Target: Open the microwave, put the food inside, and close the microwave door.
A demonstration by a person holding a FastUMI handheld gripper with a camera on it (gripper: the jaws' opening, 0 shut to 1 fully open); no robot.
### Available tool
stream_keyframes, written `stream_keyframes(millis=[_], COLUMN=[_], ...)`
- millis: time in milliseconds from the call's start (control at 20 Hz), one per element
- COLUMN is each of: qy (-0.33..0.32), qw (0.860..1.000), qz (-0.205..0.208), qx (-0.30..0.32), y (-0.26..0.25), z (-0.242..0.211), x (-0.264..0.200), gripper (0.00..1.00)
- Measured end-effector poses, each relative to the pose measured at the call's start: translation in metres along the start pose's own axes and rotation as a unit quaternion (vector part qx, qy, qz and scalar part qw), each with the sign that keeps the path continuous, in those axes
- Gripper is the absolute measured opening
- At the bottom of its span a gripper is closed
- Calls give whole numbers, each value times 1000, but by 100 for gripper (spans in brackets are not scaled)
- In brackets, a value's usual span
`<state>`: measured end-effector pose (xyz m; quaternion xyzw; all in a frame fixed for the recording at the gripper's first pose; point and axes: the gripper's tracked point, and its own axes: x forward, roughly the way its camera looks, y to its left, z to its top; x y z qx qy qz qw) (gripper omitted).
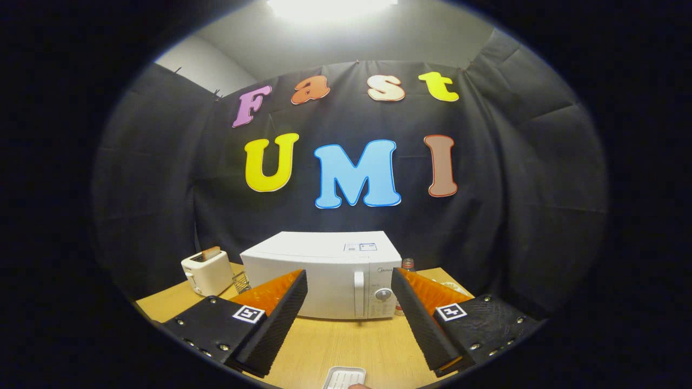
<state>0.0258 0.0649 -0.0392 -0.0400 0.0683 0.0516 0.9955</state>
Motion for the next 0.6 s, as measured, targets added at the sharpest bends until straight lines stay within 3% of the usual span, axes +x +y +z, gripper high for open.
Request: stream_keyframes(millis=[150,600], qy=[-6,-6], qw=[1000,1000], qz=[6,-8], qx=[-19,13], y=[7,-1], z=[2,6], x=[-6,-5], gripper=[99,99])
